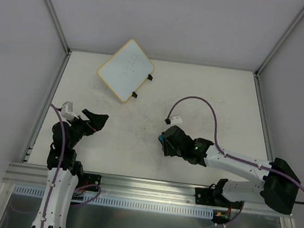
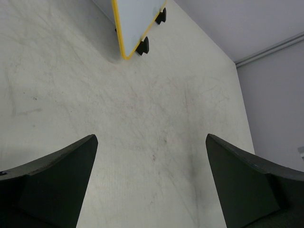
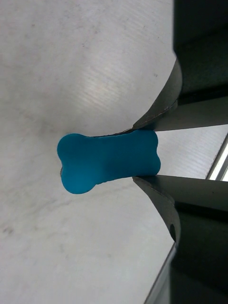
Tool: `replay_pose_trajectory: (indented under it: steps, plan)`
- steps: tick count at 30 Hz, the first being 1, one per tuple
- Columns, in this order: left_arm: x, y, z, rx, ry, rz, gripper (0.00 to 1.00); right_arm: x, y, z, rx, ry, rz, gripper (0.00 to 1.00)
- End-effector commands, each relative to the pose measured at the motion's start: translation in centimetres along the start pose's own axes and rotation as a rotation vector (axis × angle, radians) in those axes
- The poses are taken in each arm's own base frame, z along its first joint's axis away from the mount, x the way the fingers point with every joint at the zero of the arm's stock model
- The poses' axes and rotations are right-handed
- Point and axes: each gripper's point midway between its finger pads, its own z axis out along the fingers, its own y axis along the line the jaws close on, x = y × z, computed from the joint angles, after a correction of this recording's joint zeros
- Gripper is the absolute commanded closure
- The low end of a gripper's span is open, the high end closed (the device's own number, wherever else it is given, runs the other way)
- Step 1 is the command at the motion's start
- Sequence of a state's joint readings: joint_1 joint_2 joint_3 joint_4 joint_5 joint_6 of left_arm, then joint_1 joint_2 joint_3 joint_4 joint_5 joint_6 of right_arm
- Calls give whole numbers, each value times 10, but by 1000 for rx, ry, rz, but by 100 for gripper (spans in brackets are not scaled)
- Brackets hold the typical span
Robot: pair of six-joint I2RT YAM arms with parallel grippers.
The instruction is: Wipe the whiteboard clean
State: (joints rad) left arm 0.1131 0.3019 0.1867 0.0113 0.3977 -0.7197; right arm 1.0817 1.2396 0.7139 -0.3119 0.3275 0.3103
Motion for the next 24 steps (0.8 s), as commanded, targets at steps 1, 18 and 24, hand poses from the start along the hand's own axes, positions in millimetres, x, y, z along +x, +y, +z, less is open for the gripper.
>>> replay_pose_trajectory:
  steps: [1, 18, 24]
  plan:
    - [-23, -8, 5, 43, -116, 7, 1, -49, 27, -21, -126, -75, 7, 100]
    - [-78, 0, 75, 61, -243, 83, 1, -194, 114, -26, -543, -104, 206, 100]
    - [-90, -5, 104, 155, -256, 149, 1, -223, 112, -12, -530, -140, 225, 100]
